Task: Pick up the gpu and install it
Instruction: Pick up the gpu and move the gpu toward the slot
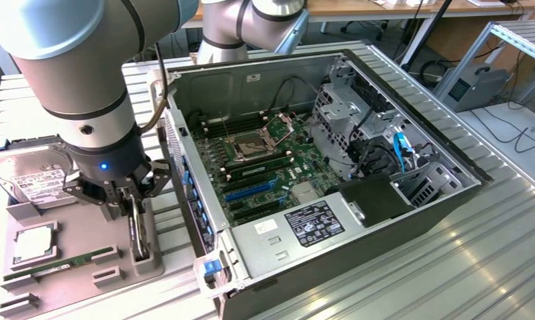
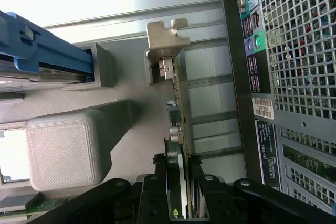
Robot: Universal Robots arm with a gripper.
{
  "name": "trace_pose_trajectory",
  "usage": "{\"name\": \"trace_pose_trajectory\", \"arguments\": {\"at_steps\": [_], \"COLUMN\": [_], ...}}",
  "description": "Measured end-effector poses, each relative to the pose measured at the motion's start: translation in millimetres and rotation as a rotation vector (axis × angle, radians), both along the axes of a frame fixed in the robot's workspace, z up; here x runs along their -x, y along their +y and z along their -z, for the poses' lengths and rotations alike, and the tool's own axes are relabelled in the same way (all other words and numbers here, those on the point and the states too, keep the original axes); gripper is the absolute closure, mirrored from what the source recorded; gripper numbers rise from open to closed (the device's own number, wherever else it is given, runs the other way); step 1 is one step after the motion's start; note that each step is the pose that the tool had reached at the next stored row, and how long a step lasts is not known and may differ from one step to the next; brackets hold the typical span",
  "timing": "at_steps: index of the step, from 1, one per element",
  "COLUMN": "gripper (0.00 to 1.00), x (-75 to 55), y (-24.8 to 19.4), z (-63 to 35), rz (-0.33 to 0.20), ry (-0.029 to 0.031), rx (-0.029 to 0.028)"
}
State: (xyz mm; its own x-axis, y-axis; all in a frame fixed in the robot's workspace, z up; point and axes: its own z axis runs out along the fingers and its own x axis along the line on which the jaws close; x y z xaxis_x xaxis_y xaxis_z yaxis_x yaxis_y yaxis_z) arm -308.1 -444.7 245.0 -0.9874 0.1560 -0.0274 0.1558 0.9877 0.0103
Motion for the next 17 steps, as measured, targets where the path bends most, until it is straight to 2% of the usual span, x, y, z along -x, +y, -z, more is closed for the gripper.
{"name": "trace_pose_trajectory", "arguments": {"at_steps": [17], "gripper": [0.72], "x": [0.0], "y": [0.0], "z": [0.0], "rz": [0.0], "ry": [0.0], "rx": [0.0]}}
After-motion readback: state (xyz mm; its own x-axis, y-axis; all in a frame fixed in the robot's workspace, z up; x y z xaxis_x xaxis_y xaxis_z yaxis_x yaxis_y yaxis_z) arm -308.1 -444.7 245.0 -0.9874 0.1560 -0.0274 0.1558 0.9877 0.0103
